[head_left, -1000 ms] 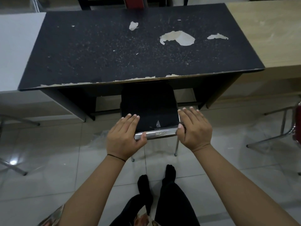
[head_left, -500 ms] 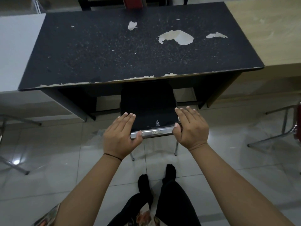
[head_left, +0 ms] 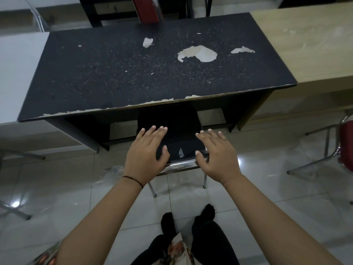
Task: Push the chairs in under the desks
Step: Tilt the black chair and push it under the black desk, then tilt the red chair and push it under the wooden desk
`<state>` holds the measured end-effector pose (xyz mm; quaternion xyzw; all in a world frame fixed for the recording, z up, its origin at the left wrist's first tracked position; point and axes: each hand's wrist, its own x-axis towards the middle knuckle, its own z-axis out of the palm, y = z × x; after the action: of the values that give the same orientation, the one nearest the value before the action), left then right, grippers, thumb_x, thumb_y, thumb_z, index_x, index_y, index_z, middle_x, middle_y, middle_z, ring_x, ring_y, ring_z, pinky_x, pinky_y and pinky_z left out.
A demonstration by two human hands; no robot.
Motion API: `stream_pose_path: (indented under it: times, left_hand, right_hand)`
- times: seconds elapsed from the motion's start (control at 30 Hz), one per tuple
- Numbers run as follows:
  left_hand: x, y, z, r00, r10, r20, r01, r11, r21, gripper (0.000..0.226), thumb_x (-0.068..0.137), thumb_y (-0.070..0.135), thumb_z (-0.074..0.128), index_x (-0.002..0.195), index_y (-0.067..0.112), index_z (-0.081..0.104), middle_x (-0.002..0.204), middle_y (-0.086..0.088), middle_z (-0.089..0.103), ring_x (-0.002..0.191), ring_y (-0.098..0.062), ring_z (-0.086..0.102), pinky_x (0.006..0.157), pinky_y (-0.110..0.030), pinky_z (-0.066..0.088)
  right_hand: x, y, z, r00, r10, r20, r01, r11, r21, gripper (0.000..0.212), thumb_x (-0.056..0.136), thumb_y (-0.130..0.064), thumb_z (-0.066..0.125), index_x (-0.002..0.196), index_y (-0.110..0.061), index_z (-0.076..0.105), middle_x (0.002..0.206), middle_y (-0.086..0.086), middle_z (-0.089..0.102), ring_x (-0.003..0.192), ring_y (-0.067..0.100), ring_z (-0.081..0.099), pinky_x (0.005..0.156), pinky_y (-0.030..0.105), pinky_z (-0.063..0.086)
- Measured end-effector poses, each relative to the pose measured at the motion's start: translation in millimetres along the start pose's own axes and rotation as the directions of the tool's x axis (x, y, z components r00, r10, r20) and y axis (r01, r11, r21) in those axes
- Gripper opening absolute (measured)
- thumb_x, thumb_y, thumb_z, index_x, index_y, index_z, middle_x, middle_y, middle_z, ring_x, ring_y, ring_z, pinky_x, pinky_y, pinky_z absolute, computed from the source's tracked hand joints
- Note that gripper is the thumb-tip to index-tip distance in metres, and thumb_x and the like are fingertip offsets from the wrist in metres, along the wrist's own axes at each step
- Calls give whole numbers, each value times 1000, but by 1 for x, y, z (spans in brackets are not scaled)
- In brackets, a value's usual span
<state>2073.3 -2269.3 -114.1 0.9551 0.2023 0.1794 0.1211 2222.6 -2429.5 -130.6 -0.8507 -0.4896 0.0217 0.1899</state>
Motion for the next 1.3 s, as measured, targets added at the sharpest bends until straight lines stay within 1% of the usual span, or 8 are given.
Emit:
stream_pose_path:
  times: [0.1,0.17,0.27,0.37,0.63,0.87,1.03,1.3]
  left_hand:
    - [18,6,3,998,4,69,-6,999,37,47,89,29,38,131,11,50,128,-5,58,125,-20,49,113,-36,25]
    - [31,13,8,993,-4,117,-1,999,46,48,89,31,36,131,12,50,129,-4,58,125,-20,48,114,-36,24]
    - [59,29,18,984,3,177,-13,998,55,51,88,34,34,132,13,50,133,-5,55,129,-21,45,114,-35,20]
    - [91,56,33,976,41,215,-51,998,39,48,91,30,44,136,14,45,140,-5,48,134,-20,37,115,-33,14]
    - [179,150,78,917,168,361,-175,984,-13,55,94,35,42,145,18,31,152,-3,29,141,-17,20,117,-31,7]
    - [254,242,106,811,303,500,-313,947,-67,61,95,39,42,147,14,22,154,-4,23,143,-19,16,117,-34,10]
    - [297,309,116,734,429,527,-437,892,-117,61,96,38,41,148,13,20,155,-5,21,143,-21,14,117,-37,12]
    - [343,404,125,589,557,586,-607,783,-134,59,99,37,36,149,14,16,156,-7,17,142,-21,16,114,-35,17]
  right_hand:
    - [14,10,-9,997,51,58,-53,998,32,62,85,-50,26,134,-21,52,142,1,49,142,18,28,118,37,7]
    - [22,19,-16,992,88,86,-93,994,51,66,84,-53,22,137,-23,48,147,-2,43,144,15,20,118,35,1]
    - [30,39,-29,987,124,105,-130,990,50,55,91,-45,34,140,-22,43,150,-1,38,145,14,16,119,33,0]
    - [34,71,-49,983,152,103,-155,988,24,50,94,-36,45,142,-20,40,151,0,36,145,15,16,120,33,2]
    - [26,170,-111,932,354,76,-357,934,29,53,96,-37,45,145,-19,34,154,1,30,146,16,13,119,32,5]
    - [-1,238,-170,797,603,36,-602,790,115,55,98,-36,45,147,-15,30,155,5,28,146,21,14,118,34,9]
    - [-23,279,-207,677,736,14,-728,667,159,60,97,-39,46,147,-12,28,153,12,30,144,26,19,117,37,11]
    - [-47,323,-262,510,860,-11,-840,501,209,64,95,-46,46,147,-13,28,151,15,32,142,30,21,116,41,12]
